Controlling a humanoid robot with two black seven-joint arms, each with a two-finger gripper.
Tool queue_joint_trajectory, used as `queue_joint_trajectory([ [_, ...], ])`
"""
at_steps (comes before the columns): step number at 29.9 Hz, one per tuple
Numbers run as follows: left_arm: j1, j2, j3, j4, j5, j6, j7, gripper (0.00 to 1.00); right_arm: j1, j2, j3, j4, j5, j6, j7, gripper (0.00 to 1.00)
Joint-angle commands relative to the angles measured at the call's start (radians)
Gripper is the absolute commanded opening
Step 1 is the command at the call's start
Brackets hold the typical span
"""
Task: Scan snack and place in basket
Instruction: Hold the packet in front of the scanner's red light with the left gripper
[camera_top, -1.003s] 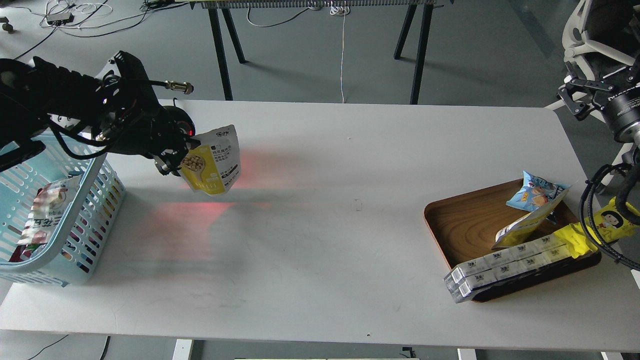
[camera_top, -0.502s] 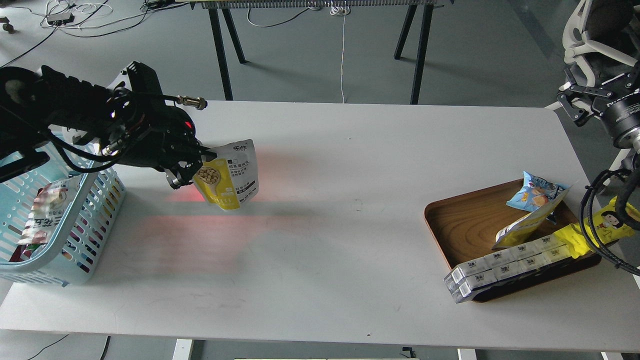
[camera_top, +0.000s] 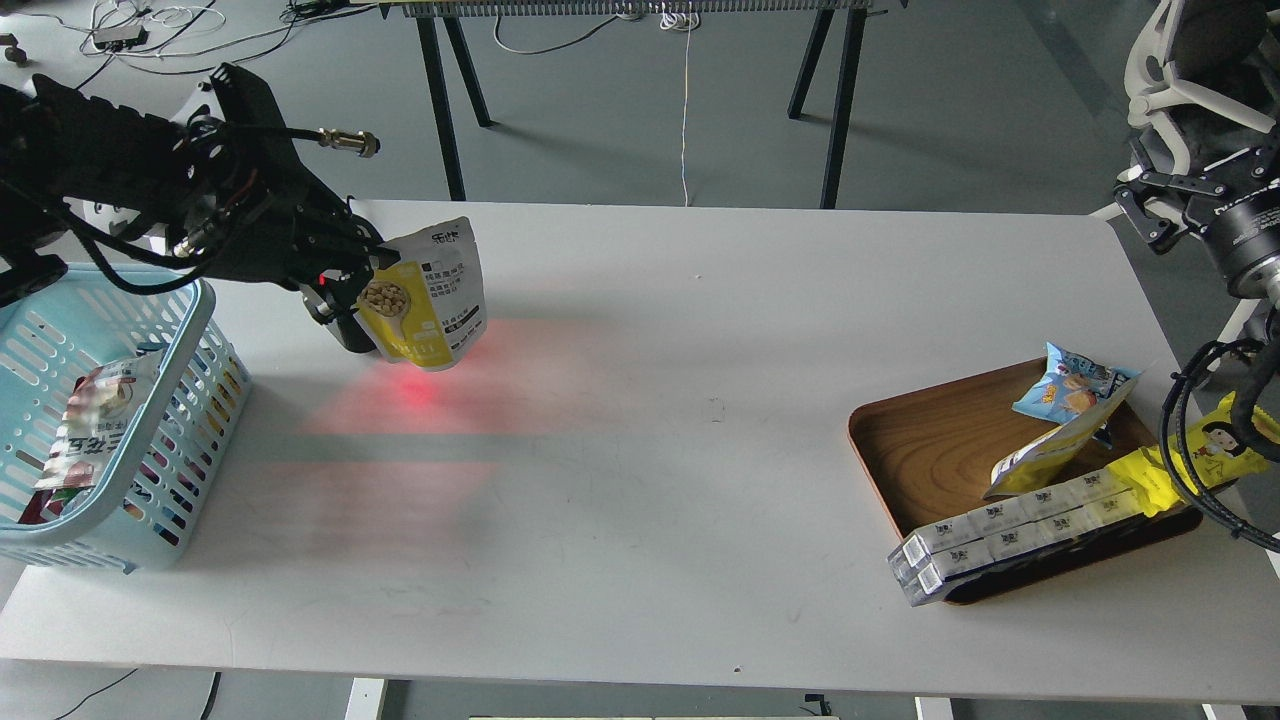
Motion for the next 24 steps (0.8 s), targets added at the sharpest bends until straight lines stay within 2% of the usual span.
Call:
queue_joint_trajectory([
  [1,0.001,0.0,0.002,0.004,0.0,0.001,0.0,0.0,0.0,0.002,0.0,0.0,0.0,0.0,0.0,0.99],
  [11,0.052,-0.009,0.008,0.024,0.0,0.001,0.0,0.0,-0.005,0.0,0.0,0.0,0.0,0.0,0.0,0.99],
  [24,0.043,0.023,-0.034,0.01,0.0,0.007,0.0,0.0,-0.008,0.0,0.0,0.0,0.0,0.0,0.0,0.99],
])
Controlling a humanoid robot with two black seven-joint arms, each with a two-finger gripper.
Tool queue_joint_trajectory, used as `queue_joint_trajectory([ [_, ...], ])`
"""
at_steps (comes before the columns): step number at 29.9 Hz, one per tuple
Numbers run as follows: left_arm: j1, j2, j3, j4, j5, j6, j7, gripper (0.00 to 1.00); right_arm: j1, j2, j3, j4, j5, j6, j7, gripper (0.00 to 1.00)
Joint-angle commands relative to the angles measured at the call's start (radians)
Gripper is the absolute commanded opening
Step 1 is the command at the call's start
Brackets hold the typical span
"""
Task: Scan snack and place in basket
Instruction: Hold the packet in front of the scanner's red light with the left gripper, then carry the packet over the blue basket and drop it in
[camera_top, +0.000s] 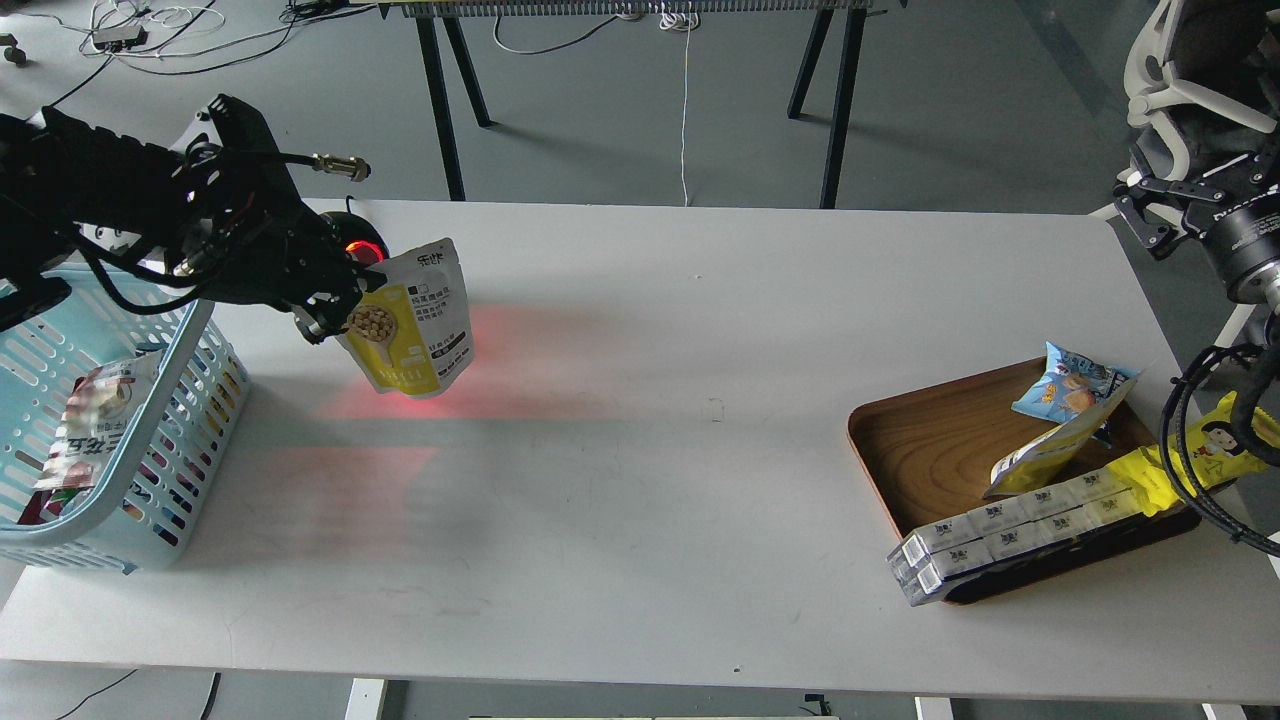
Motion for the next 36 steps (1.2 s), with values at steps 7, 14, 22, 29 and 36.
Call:
queue_joint_trajectory([
  [7,-0.005,0.141,-0.158,-0.078,0.0,0.007,0.0,0.0,-0.001,0.0,0.0,-0.006,0.0,0.0,0.0,0.99],
  [14,0.001,0.384,-0.187,-0.101,0.0,0.111,0.0,0.0,-0.001,0.003,0.001,-0.015,0.0,0.0,0.0,0.99],
  [22,0.015,0.608,-0.099,-0.028,0.0,0.321,0.0,0.0,-0.001,0.006,0.002,-0.038,-0.001,0.0,0.0,0.99],
  [29,0.013,0.671,0.064,0.019,0.0,0.464,0.0,0.0,-0.001,0.011,0.002,-0.051,-0.001,0.0,0.0,0.99],
  [36,0.015,0.697,0.159,0.025,0.0,0.494,0.0,0.0,-0.001,0.011,0.009,-0.052,-0.001,0.0,0.0,0.99],
])
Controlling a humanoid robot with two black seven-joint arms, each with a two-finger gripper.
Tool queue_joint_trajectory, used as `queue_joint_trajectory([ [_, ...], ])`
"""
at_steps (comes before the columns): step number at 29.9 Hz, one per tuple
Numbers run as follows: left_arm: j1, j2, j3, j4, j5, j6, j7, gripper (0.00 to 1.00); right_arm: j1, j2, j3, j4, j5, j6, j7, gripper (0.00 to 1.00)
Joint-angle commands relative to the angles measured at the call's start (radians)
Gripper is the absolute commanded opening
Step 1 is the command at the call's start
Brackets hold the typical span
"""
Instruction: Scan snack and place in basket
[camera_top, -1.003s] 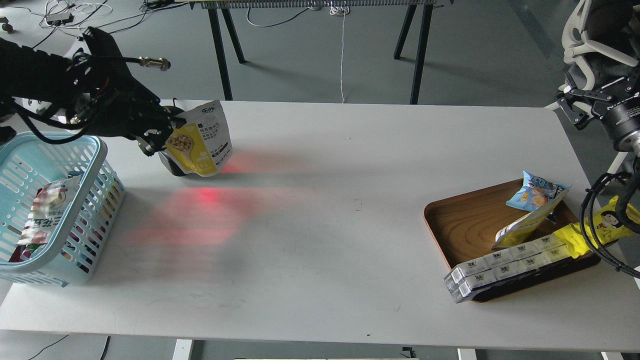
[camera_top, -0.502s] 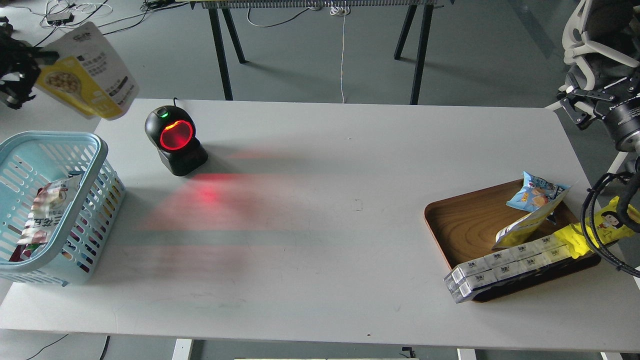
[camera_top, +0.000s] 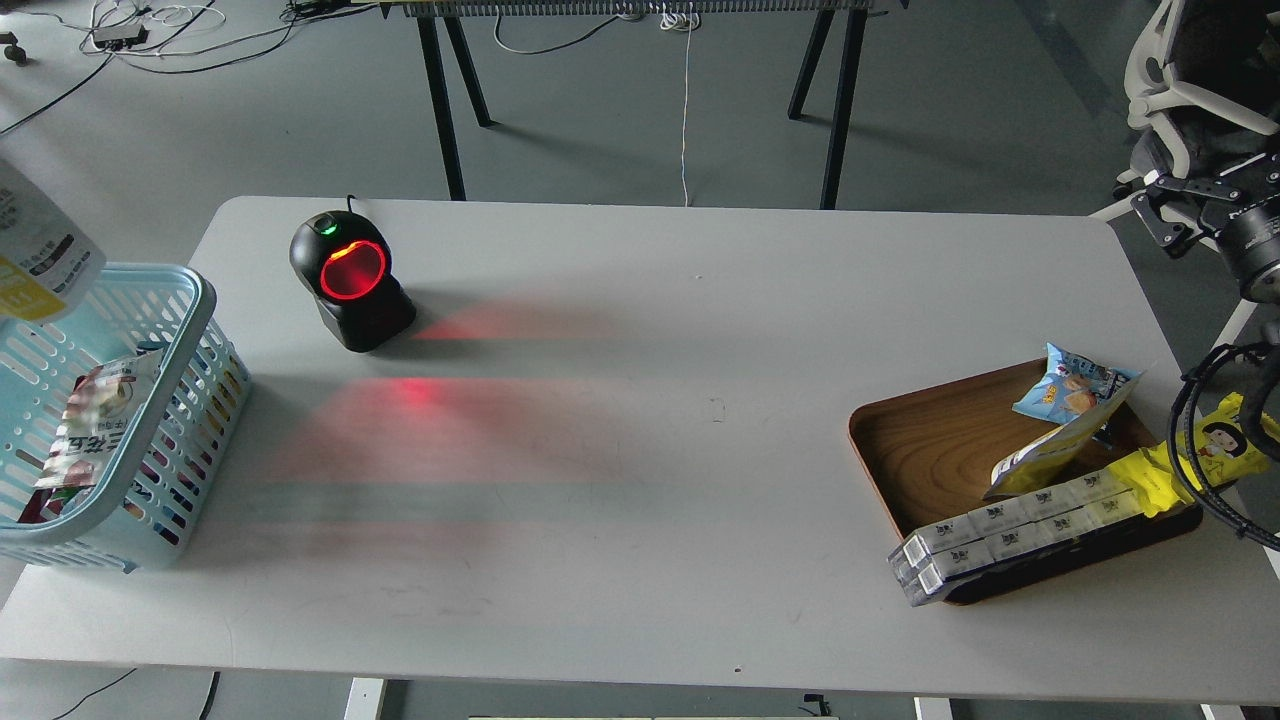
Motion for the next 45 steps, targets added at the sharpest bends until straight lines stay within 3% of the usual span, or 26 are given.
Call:
queue_joint_trajectory([
  [1,-0.001,0.025,0.037,0.003,0.0,0.007,0.0,0.0,0.0,0.0,0.004,0.0,0.0,0.0,0.0,0.99],
  [9,0.001,0.046,0.099,0.001,0.0,0.109,0.0,0.0,0.0,0.003,0.004,-0.006,0.0,0.0,0.0,0.99],
  [12,0.001,0.037,0.097,0.003,0.0,0.111,0.0,0.14,0.002,0.002,0.004,-0.006,0.0,0.0,0.0,0.99],
  [18,0.001,0.037,0.097,0.003,0.0,0.111,0.0,0.25,0.002,-0.002,0.004,-0.006,0.0,0.0,0.0,0.99],
  [21,-0.001,0.035,0.094,0.003,0.0,0.111,0.0,0.38,0.002,-0.005,0.004,-0.006,0.0,0.0,0.0,0.99],
  [24,-0.007,0.006,0.085,0.006,-0.037,0.108,0.0,0.63,0.002,-0.006,0.004,-0.006,0.0,0.0,0.0,0.99],
  [26,-0.009,-0.015,0.079,0.013,-0.214,0.105,0.0,0.82,0.002,-0.008,0.004,-0.003,0.0,0.0,0.0,0.99],
  [27,-0.009,-0.03,0.07,0.022,-0.302,0.103,0.0,0.85,0.002,-0.008,0.004,-0.003,0.0,0.0,0.0,0.99],
  [31,-0.01,-0.118,0.06,0.059,-0.5,0.099,0.0,0.86,0.003,-0.012,0.002,-0.003,0.0,0.0,0.0,0.99],
  [35,-0.01,-0.266,0.013,0.173,-0.695,0.097,0.0,0.85,0.005,-0.018,0.004,-0.005,0.0,0.0,0.0,0.99],
  [42,-0.006,-0.584,-0.087,0.494,-1.204,0.094,0.0,0.85,0.003,-0.043,0.017,-0.015,-0.001,0.0,0.0,0.99],
  [45,-0.004,-0.71,-0.147,0.656,-1.364,0.028,0.0,0.86,0.003,-0.043,0.021,-0.031,-0.001,0.0,0.0,0.99],
])
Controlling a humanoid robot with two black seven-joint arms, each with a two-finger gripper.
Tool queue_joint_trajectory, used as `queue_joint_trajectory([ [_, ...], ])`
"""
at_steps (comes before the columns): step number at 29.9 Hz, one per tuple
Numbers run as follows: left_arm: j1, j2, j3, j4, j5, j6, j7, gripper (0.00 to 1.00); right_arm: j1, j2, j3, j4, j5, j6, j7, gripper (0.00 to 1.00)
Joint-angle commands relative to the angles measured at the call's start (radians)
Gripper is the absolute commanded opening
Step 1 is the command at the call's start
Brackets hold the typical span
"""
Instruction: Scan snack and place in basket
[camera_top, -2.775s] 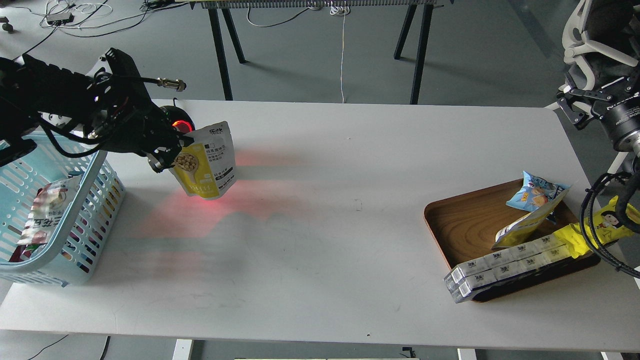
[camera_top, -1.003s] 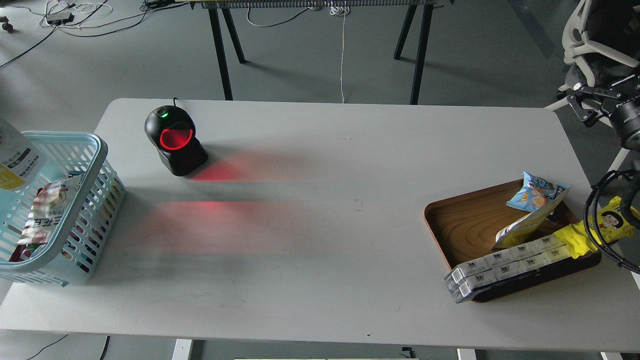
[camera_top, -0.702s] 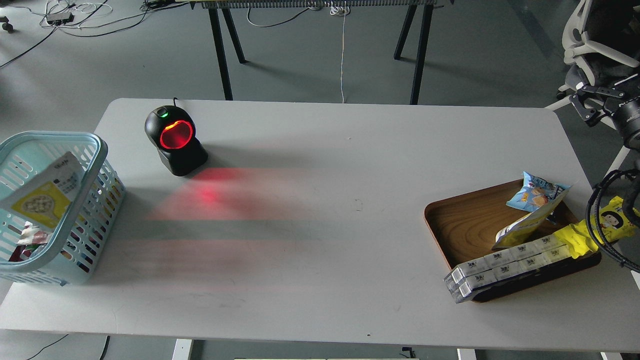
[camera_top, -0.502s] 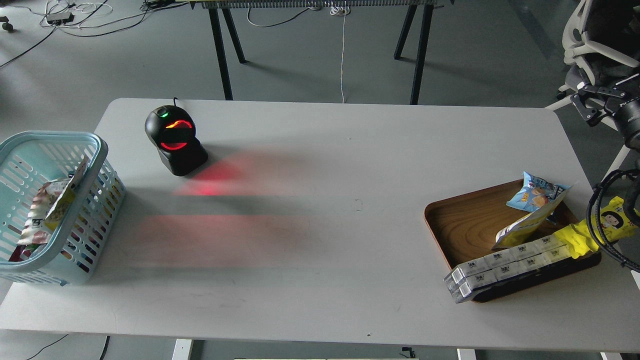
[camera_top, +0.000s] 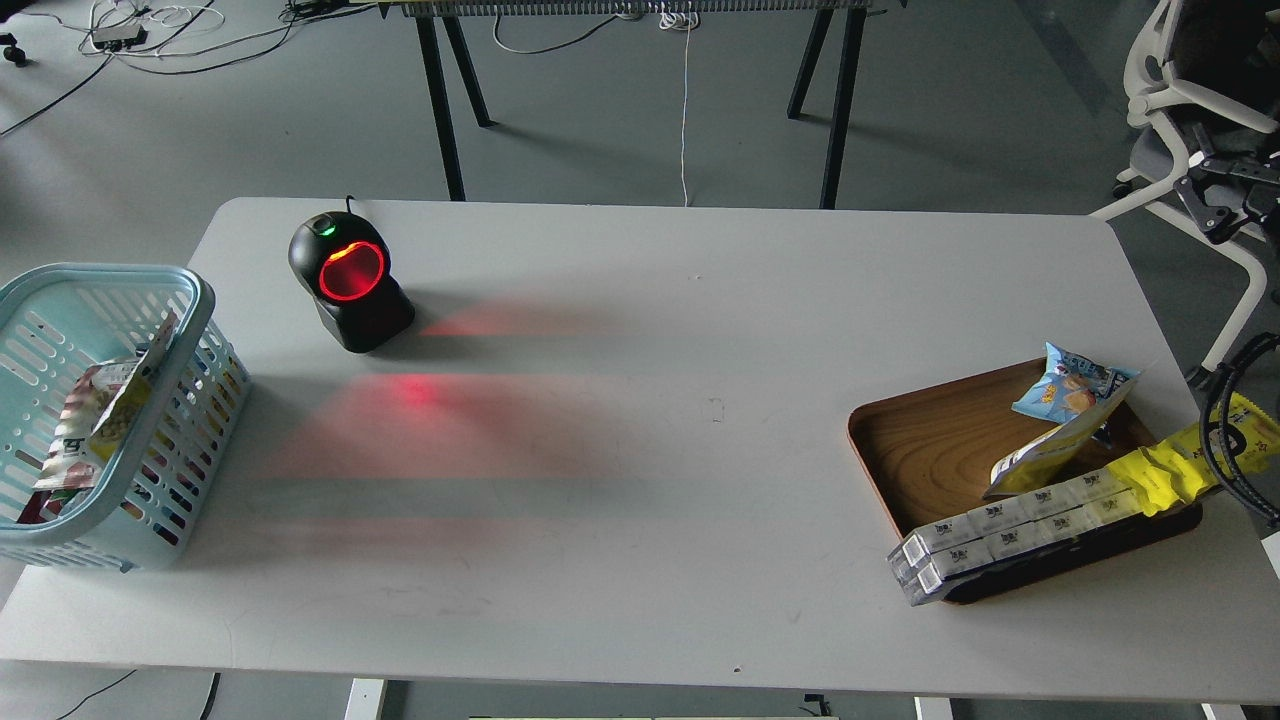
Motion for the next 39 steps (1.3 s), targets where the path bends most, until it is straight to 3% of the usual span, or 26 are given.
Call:
queue_joint_trajectory([
  [1,0.0,-0.162,-0.08,0.199,-0.199,-0.102,-0.001,0.85,0.001,-0.001,0.001,-0.014,0.0,0.0,0.0,0.99],
  [8,0.004,-0.317,-0.318,0.449,-0.446,-0.493,-0.001,0.85,0.032,-0.002,0.001,-0.017,-0.003,0.0,0.0,0.99],
  [12,0.009,-0.399,-0.375,0.494,-0.602,-0.614,-0.001,0.85,0.064,0.009,0.024,-0.02,-0.003,0.0,0.0,0.99],
  [21,0.038,-0.485,-0.381,0.489,-0.894,-0.614,-0.001,0.85,0.152,0.15,0.073,-0.185,-0.003,0.0,-0.015,0.99],
  [24,0.059,-0.508,-0.383,0.489,-0.932,-0.614,-0.001,0.85,0.17,0.22,0.085,-0.25,-0.008,0.0,-0.042,0.99],
  [31,0.093,-0.578,-0.432,0.486,-0.977,-0.614,0.002,0.83,0.172,0.289,0.097,-0.304,-0.014,0.0,-0.044,0.99],
  [39,0.121,-0.647,-0.438,0.489,-0.978,-0.614,0.065,0.84,0.159,0.325,0.102,-0.304,-0.014,0.0,-0.042,0.99],
])
